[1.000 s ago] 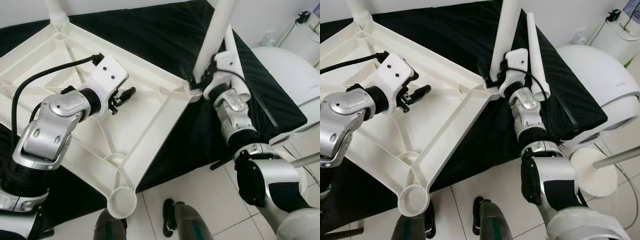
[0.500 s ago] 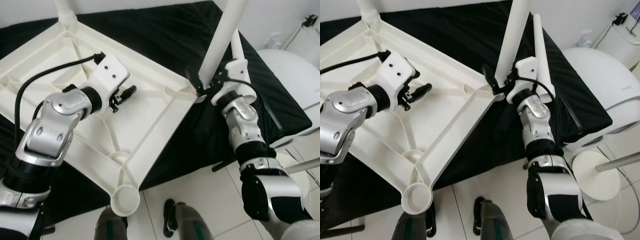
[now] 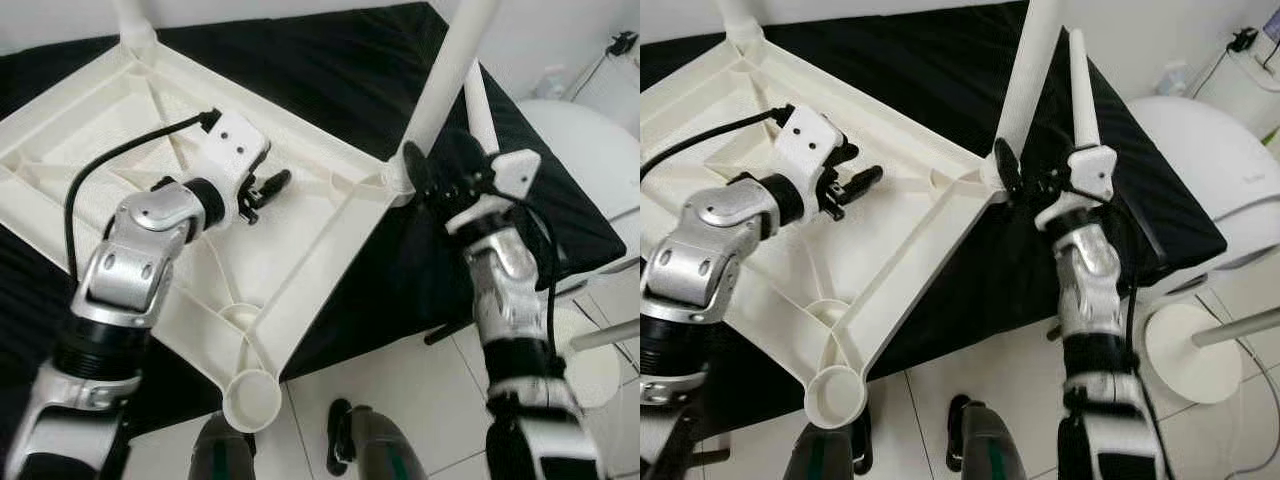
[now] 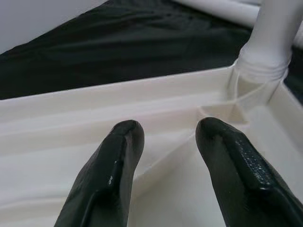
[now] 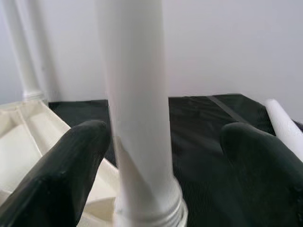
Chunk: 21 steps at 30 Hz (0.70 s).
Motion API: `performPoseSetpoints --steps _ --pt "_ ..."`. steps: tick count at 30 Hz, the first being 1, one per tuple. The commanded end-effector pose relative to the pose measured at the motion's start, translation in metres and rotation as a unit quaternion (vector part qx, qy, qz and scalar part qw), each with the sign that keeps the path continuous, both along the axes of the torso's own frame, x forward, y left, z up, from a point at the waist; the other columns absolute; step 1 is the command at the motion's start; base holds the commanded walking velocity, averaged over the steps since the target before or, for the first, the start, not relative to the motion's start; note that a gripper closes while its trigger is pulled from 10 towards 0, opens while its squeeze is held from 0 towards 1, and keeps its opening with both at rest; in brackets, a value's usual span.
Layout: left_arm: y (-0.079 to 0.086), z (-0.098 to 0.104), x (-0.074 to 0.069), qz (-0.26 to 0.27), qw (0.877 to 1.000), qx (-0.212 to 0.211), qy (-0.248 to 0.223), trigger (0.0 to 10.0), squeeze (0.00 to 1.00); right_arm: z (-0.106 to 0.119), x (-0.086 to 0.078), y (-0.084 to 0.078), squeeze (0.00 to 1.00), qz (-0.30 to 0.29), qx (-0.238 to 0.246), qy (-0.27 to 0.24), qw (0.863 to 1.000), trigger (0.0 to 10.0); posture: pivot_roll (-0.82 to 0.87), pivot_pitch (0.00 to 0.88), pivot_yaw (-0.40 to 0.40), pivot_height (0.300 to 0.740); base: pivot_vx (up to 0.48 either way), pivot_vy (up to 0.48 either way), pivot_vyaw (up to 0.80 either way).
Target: Building children table
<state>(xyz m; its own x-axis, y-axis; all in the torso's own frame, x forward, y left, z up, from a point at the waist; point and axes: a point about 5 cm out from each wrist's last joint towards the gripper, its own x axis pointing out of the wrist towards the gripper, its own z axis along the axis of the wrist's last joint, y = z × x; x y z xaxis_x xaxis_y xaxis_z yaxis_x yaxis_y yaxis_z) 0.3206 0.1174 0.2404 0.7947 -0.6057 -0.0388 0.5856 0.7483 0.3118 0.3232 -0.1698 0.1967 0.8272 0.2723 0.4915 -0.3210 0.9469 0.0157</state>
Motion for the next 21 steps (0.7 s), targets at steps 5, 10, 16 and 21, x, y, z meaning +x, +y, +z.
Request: performPoseSetpoints --steps 5,10,16,21 --pt "0.014 0.0 0.015 0.176 0.981 -0.07 -0.046 10.0 0.0 -0.003 -0.012 0.003 0.0 -0.036 0.026 0.007 0.999 10.0 0.01 0.171 -0.041 0.74 0.0 0.0 0.0" --pt "0.023 -0.002 0.018 0.224 0.968 -0.094 -0.057 10.0 0.0 -0.013 -0.018 0.011 0.0 -0.052 0.038 0.034 0.997 10.0 0.02 0.166 -0.042 0.74 0.0 0.0 0.0" --pt "0.034 -0.005 0.013 0.253 0.961 -0.084 -0.074 10.0 0.0 -0.022 -0.027 0.018 0.0 -0.069 0.038 0.067 0.995 10.0 0.02 0.154 -0.045 0.74 0.0 0.0 0.0" --pt "0.04 -0.005 0.008 0.258 0.958 -0.096 -0.082 10.0 0.0 -0.028 -0.032 0.023 0.0 -0.074 0.036 0.082 0.993 10.0 0.02 0.148 -0.049 0.74 0.0 0.0 0.0"
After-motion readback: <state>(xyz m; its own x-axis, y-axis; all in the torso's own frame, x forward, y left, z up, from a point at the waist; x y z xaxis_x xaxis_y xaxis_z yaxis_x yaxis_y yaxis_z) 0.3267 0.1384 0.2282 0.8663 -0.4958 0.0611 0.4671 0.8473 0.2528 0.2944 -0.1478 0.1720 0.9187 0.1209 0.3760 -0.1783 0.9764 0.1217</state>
